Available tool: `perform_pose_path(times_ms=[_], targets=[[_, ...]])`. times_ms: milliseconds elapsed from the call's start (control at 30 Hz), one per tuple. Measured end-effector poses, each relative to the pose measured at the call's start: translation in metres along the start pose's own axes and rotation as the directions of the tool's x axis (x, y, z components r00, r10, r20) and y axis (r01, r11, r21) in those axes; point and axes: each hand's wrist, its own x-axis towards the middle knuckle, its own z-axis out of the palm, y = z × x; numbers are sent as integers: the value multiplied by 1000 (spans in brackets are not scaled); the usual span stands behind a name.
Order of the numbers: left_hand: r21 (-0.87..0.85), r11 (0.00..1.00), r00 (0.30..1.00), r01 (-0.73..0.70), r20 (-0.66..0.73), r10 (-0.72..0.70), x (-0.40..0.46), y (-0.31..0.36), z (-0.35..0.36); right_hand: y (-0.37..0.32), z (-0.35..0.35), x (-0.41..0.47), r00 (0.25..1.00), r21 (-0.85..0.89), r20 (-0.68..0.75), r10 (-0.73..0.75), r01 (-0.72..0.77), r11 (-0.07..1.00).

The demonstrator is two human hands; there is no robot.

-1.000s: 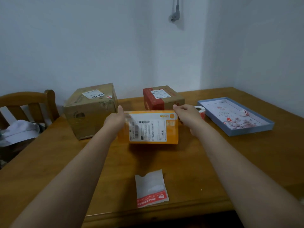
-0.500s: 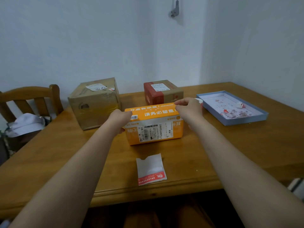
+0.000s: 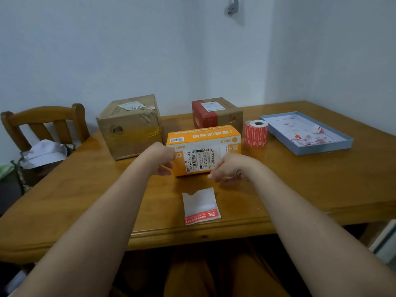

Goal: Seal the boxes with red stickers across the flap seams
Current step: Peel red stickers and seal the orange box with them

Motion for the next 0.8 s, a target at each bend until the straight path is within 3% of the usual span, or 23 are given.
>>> perform_pose_path(times_ms=[133,367,500,633,800], targets=[[71,997,993,2,115,-10,-4,-6,4,7,14,10,994,-79,48,97,-93,993],[63,997,991,-48,132,39,0,-1,-2,4,17,16,993,-99,82,88,-80,992],[14,994,979,-108,175,104,1,8,-12,-10,2,12,996,-18,84,-18,19,1000],[-102,965,944,-241,204,258,4,23,-25,-32,-23,5,983,69,90,-157,151,986],[-215,906,913,-365,109,394,15,43,-39,-61,-54,3,936,105,-34,-350,351,930]])
